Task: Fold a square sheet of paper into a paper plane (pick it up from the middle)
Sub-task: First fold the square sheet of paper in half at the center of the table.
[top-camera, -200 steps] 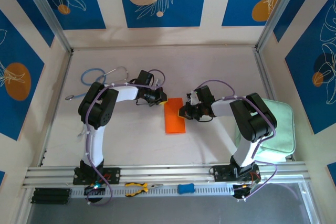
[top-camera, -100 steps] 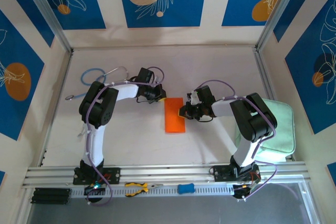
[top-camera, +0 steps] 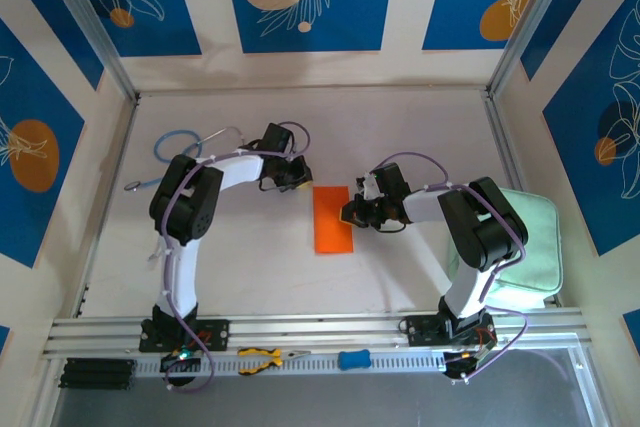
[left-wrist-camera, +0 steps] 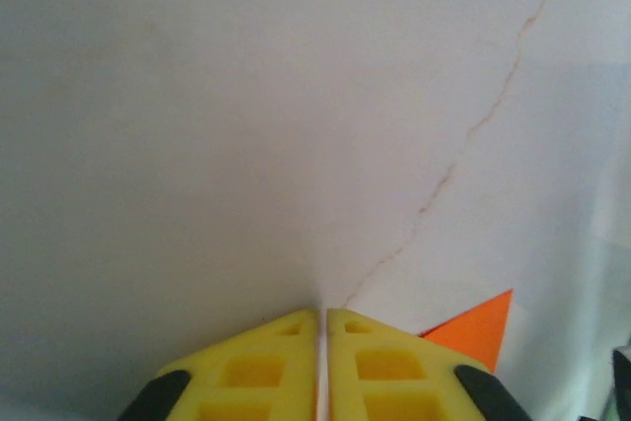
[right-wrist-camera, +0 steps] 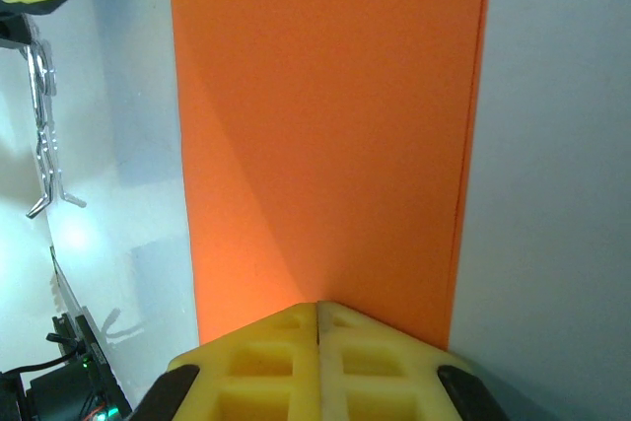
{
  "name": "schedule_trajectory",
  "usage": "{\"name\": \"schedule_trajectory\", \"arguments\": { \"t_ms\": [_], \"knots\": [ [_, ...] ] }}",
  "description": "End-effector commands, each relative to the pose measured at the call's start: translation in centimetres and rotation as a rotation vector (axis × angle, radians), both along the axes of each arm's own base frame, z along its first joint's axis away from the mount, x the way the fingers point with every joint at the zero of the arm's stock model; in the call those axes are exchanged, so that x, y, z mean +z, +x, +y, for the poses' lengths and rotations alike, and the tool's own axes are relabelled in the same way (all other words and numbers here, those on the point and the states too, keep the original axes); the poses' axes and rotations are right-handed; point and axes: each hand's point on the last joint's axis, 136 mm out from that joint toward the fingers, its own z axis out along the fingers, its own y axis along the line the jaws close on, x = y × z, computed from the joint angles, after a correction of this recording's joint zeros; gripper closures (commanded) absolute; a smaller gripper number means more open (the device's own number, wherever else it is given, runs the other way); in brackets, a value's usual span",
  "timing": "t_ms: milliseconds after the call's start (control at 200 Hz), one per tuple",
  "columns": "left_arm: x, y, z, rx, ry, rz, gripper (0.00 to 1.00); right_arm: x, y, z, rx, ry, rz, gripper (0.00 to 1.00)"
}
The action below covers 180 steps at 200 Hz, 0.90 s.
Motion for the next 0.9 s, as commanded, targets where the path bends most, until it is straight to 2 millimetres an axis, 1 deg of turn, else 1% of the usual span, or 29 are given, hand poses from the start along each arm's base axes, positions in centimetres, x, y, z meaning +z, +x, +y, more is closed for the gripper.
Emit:
{"name": "schedule_trajectory", "arguments": {
  "t_ms": [0, 75, 125, 230, 325, 400, 555, 615, 665, 820, 895],
  "knots": [
    [3.5, 0.3, 1.4, 0.027, 0.027, -0.086, 0.82, -4.6, -3.8, -3.2, -0.029, -0.174, 0.17, 1.0],
    [4.1, -0.9, 0.8, -0.014, 0.0, -0.106, 0.82, -4.4, -3.7, -3.2, -0.028, -0.175, 0.168, 1.0],
    [4.2, -2.3, -0.1, -0.06, -0.03, -0.104, 0.82, -4.3, -3.7, -3.3, -0.031, -0.177, 0.164, 1.0],
    [4.4, -5.9, -2.0, -0.164, -0.095, -0.108, 0.82, -4.3, -3.8, -3.5, -0.037, -0.185, 0.166, 1.0],
    [3.6, -8.8, -2.8, -0.227, -0.112, -0.094, 0.83, -4.7, -3.8, -3.5, -0.042, -0.187, 0.176, 1.0],
    [3.7, -10.5, -3.8, -0.275, -0.146, -0.089, 0.84, -4.9, -3.8, -3.5, -0.042, -0.19, 0.185, 1.0],
    [4.6, -14.0, -5.6, -0.366, -0.202, -0.104, 0.85, -5.0, -4.0, -3.7, -0.044, -0.196, 0.191, 1.0],
    [4.4, -15.3, -5.9, -0.394, -0.208, -0.092, 0.85, -5.1, -4.0, -3.7, -0.044, -0.195, 0.192, 1.0],
    [3.9, -16.4, -5.9, -0.406, -0.199, -0.074, 0.85, -5.1, -4.0, -3.7, -0.043, -0.195, 0.192, 1.0],
    [1.3, -18.5, -4.6, -0.411, -0.17, -0.01, 0.86, -5.2, -4.0, -3.8, -0.046, -0.202, 0.197, 1.0],
    [0.3, -19.5, -4.3, -0.424, -0.166, 0.02, 0.86, -5.2, -4.0, -3.8, -0.047, -0.203, 0.196, 1.0]
  ]
}}
